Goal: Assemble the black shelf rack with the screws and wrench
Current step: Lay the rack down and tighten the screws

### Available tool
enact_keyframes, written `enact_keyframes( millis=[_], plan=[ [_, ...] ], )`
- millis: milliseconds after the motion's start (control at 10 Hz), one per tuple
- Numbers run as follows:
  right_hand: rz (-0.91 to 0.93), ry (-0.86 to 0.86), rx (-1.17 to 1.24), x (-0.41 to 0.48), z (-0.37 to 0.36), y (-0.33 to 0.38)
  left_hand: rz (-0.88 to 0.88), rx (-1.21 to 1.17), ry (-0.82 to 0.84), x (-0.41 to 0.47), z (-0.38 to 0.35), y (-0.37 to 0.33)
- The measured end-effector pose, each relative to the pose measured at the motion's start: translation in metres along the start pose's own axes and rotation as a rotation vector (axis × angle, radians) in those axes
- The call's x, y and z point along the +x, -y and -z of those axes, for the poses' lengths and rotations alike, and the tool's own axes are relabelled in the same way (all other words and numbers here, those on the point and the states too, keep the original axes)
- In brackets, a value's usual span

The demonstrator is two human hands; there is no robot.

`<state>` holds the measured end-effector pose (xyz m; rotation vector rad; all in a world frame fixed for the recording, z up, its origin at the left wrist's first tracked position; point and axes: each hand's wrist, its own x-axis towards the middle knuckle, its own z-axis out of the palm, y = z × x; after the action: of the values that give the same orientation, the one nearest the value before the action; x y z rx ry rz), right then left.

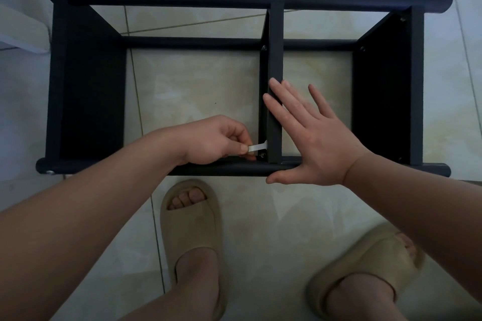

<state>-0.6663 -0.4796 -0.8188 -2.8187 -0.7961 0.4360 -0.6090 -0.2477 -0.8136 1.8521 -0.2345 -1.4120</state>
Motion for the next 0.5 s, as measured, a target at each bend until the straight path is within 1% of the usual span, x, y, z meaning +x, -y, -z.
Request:
enact_keyframes(
  millis=[200,300,400,500],
  plan=[
    [0.004,-0.015,0.008,0.0,-0.001,-0.0001,0.02,0.024,0.026,0.0011,-0.0032,0.0023],
    [0.005,-0.016,0.009,0.0001,-0.0013,-0.0002,0.03,0.049,0.011,0.0018,-0.0029,0.0022],
    [0.002,-0.011,0.008,0.0003,-0.0009,-0.0003,0.032,0.116,-0.065,0.0026,-0.0014,0.0022],
    [0.001,0.002,0.005,0.0002,-0.0001,-0.0001,0.017,0.234,-0.176,0.0043,0.0006,0.0026]
  ],
)
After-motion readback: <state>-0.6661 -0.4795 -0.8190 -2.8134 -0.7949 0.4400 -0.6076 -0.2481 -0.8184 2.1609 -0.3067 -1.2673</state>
